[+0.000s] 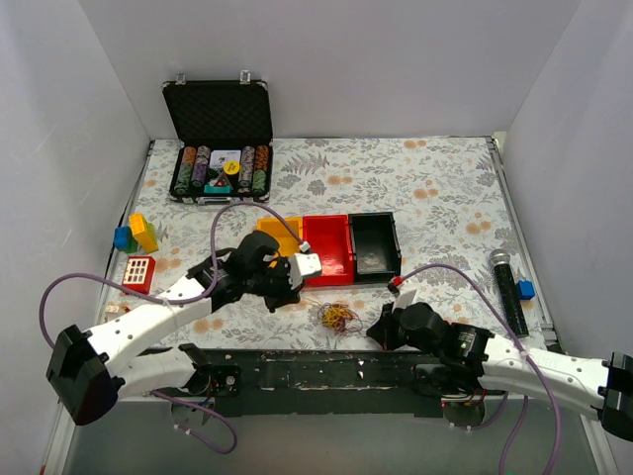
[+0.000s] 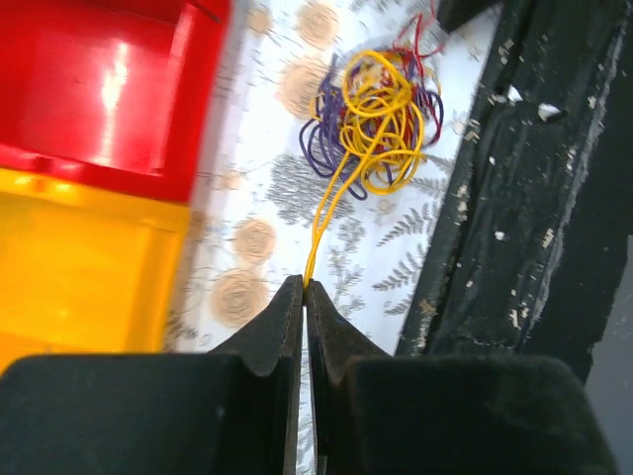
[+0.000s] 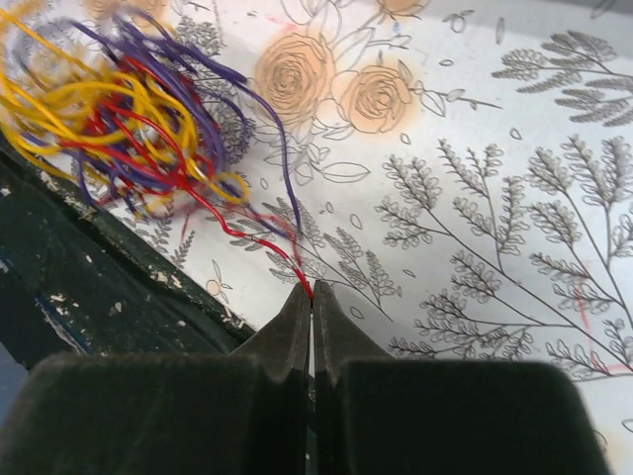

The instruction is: Untangle the cables

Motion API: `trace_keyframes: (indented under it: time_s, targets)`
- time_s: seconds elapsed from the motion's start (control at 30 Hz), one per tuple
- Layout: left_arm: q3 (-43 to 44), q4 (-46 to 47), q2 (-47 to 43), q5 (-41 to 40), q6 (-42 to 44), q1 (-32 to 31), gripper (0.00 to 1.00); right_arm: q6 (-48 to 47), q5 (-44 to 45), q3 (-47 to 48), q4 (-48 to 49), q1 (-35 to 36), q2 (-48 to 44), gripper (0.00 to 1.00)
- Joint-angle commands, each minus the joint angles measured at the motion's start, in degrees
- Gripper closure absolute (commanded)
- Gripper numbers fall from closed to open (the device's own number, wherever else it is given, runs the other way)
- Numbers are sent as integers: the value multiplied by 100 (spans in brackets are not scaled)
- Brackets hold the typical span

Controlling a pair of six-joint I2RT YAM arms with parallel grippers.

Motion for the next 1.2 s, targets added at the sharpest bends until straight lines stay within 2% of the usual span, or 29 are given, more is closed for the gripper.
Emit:
trace_keyframes:
  time_s: [0.0,0.17,0.33,0.53,0.63,0.73,0.9,1.07,1.17]
  targets:
    - [778,-630,-458,-445,297,352,100,232,369,242,-731,5,-78,99]
    - [1640,-1271,-589,-665,218,475,100,399,412,426,-976,5,133,99]
    - [1931,-1518,-976,-805,227,484,100,618,667,567,-1301,5,344,99]
    - [2677,-1554,-1117,-1464,113,476,100,1180,966,681,-1925,5,388,99]
    - [3327,-1466,-1003,-2235,-63,484,100,1488,1089,769,-2277,-4,432,99]
    - [3715,-1221,-994,-3194,-134,484,100,1743,1265,874,-2611,5,415,99]
    - [3576,-176,-1494,-4530,-116,484,100,2060,1668,1217,-3261,-4,266,99]
    - [3496,19,-1697,-4883,-169,502,100,2085,2081,1674,-3787,5,19,99]
    - [3374,798,-1855,-5576,207,511,100,2543,2293,1859,-4325,14,-182,99]
